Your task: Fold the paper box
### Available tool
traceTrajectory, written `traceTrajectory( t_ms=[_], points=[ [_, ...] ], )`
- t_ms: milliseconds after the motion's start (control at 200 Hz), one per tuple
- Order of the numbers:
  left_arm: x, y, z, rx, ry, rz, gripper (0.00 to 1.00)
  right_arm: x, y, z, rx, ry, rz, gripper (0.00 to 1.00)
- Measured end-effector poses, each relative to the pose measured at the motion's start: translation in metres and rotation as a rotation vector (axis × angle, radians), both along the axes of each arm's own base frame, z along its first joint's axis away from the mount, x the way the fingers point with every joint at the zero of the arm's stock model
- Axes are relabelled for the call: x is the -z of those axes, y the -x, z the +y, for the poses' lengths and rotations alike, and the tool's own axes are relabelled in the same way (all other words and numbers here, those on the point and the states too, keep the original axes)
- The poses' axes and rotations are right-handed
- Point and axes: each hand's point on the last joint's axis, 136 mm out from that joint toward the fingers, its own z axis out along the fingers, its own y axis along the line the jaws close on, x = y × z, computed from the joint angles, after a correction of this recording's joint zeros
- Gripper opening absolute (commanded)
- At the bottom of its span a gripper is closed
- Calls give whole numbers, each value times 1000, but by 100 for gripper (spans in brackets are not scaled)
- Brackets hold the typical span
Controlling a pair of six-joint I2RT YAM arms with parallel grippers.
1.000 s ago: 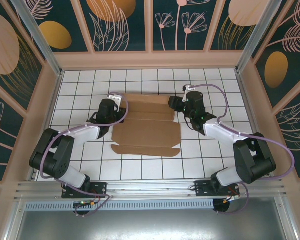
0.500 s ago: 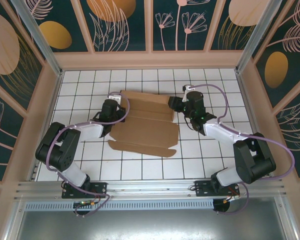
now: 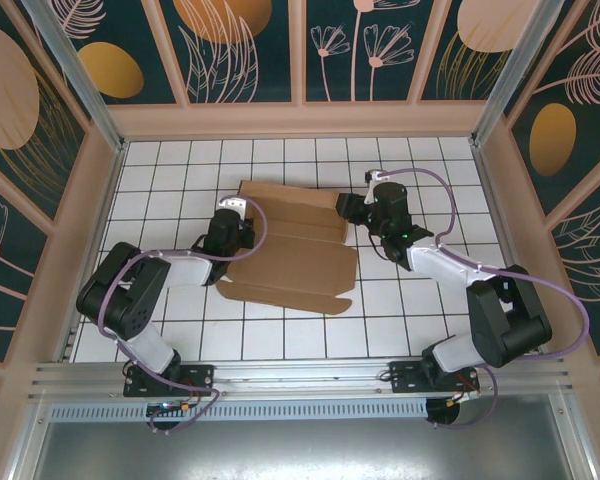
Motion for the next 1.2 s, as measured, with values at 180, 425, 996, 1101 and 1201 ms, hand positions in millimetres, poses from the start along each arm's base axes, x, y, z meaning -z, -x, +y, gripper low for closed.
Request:
traceTrajectory(
  t_ms=[180,425,996,1101,1201],
  points=[
    [-9,0,-9,78,-13,-69,35,0,-1,-2,4,-2,0,51],
    [-13,-6,-11,105,-47,-126,30,0,-2,-3,-1,-7,2,50],
    [-4,-10,-1,59,-52,-164,0,0,-8,2,-5,-1,9,53],
    [-4,-11,0,47,-46,-166,0,1,-8,2,0,5,23,57],
    [-3,-10,2,35,-42,-169,0,2,-8,1,9,3,45,63]
  ],
)
